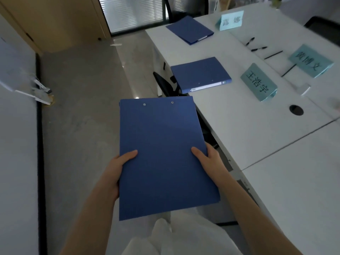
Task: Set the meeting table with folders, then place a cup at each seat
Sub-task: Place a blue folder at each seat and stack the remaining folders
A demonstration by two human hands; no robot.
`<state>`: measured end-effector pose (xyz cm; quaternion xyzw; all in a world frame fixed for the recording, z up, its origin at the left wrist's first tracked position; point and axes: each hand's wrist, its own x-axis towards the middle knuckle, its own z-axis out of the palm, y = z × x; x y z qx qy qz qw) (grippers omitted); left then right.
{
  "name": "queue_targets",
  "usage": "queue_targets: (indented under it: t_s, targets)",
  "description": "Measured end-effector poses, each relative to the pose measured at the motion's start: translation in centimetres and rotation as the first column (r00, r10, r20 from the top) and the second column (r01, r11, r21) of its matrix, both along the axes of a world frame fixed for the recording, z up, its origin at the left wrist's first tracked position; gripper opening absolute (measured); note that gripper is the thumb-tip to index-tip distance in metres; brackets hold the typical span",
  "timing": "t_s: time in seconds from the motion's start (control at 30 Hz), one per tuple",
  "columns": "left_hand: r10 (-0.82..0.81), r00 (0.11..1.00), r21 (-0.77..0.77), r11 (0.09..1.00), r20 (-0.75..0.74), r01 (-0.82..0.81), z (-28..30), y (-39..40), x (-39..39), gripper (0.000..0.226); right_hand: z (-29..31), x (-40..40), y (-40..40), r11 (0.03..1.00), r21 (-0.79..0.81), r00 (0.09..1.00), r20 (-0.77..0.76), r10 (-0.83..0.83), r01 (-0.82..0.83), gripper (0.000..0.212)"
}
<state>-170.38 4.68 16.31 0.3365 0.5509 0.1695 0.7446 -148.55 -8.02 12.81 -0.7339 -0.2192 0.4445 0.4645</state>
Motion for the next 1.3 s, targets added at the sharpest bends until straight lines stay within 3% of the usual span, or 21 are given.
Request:
queue_targets:
  t_s: [0.23,0.4,0.53,0.63,0.8,0.87,0.97,1.1,1.17,1.3]
  targets:
    - [0.039,0.999,0.017,0.999,0.0,-0.039,-0.2,10.1,5.9,0.024,-0.7,6.7,11.1,1.0,-0.014,0.981,-0.195,-0.021,0.018,0.034]
    - [0.114,0.993,0.01,0.993,0.016,-0.114,0.5,16.8,8.8,0.027,-1.4,12.5,19.1,0.969,-0.052,0.911,-0.332,-0.243,0.24,0.031]
    - [0.178,0.984,-0.001,0.984,0.022,-0.178,0.1,21.1,10.3,0.027,-2.5,16.7,23.8,0.944,-0.108,0.859,-0.394,-0.328,0.311,0.027]
    - [0.214,0.977,-0.032,0.977,0.023,-0.213,-0.4,24.9,11.2,0.025,-3.9,18.6,27.7,0.898,-0.184,0.744,-0.506,-0.436,0.401,0.015]
    - [0.229,0.973,-0.082,0.97,-0.004,-0.229,-1.5,32.7,11.2,0.037,-7.8,20.4,33.0,0.755,-0.354,0.404,-0.678,-0.614,0.552,0.019]
    - [0.208,0.978,-0.081,0.975,-0.01,-0.208,-1.8,36.3,11.0,0.038,-9.2,20.8,34.3,0.702,-0.406,0.328,-0.674,-0.662,0.585,0.022]
    - [0.18,0.984,-0.077,0.981,-0.013,-0.18,-1.7,41.7,10.6,0.032,-10.8,21.2,36.2,0.642,-0.45,0.299,-0.621,-0.725,0.621,0.026]
    - [0.135,0.99,-0.059,0.989,-0.038,-0.137,-1.7,48.2,10.2,0.031,-11.6,21.0,38.8,0.536,-0.479,0.161,-0.623,-0.766,0.695,0.029]
    - [0.113,0.993,-0.055,0.992,-0.04,-0.115,-1.7,51.0,10.5,0.029,-12.2,20.9,40.0,0.49,-0.468,0.155,-0.588,-0.794,0.736,0.036]
    - [0.07,0.997,-0.055,0.996,-0.025,-0.071,-1.9,54.4,12.1,0.027,-12.3,21.1,41.2,0.434,-0.46,0.213,-0.456,-0.864,0.775,0.017]
